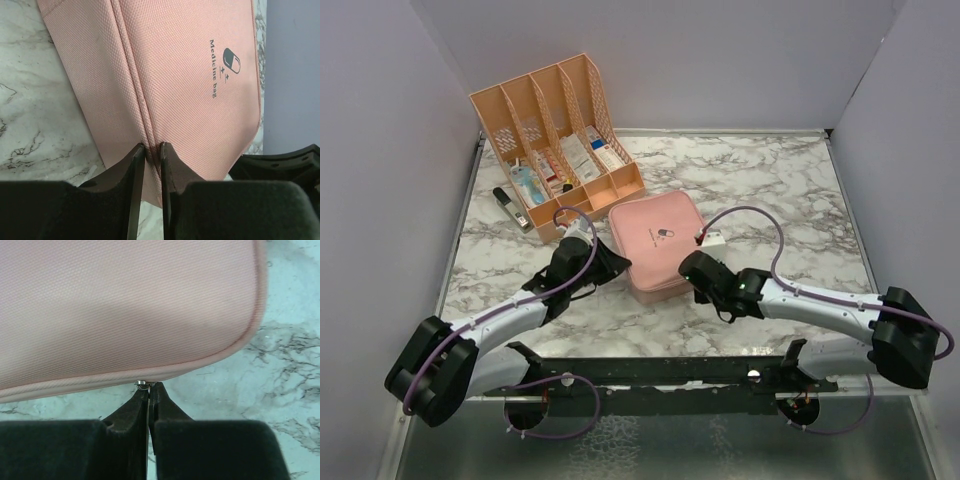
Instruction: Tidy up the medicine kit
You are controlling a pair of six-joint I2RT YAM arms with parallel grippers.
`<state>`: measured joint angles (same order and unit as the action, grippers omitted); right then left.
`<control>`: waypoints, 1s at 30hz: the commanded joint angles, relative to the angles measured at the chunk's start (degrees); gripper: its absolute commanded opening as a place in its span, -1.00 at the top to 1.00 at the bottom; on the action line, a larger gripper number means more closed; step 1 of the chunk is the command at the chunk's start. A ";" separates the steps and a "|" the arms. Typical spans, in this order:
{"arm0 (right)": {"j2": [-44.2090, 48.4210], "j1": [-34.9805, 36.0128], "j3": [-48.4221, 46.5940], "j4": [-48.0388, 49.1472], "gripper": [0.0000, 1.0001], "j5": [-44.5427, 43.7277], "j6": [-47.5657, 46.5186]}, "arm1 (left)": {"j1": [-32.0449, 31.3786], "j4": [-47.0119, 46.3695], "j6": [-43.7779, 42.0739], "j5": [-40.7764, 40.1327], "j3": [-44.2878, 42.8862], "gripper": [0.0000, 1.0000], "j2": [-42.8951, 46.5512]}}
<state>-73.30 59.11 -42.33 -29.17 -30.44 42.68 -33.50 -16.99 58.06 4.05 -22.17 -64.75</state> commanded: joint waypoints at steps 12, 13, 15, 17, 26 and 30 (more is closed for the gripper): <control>3.62 -16.45 2.73 4.41 0.98 8.39 -10.66 | 1.76 5.16 -4.23 -3.52 -1.78 0.76 -2.60; 3.34 -16.62 2.62 4.20 0.99 8.38 -10.48 | 1.77 5.07 -4.07 -3.45 -1.69 0.76 -2.65; 3.16 -16.95 2.82 3.85 0.99 8.18 -10.02 | 1.92 4.79 -3.85 -3.53 -1.23 0.76 -2.58; 3.29 -17.37 2.95 3.29 0.99 7.48 -9.44 | 2.16 4.88 -4.03 -3.53 -1.17 0.76 -2.56; 7.52 -17.63 4.82 7.74 0.99 19.95 -15.41 | 4.14 3.81 -8.38 -0.35 -4.78 0.70 -5.05; 9.09 -17.54 6.10 10.06 0.99 27.09 -14.56 | 5.37 4.45 -12.45 2.88 -9.13 0.52 -8.56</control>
<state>-66.76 41.89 -37.36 -22.55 -12.49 29.91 -29.95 -15.59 52.21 6.20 -27.66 -69.80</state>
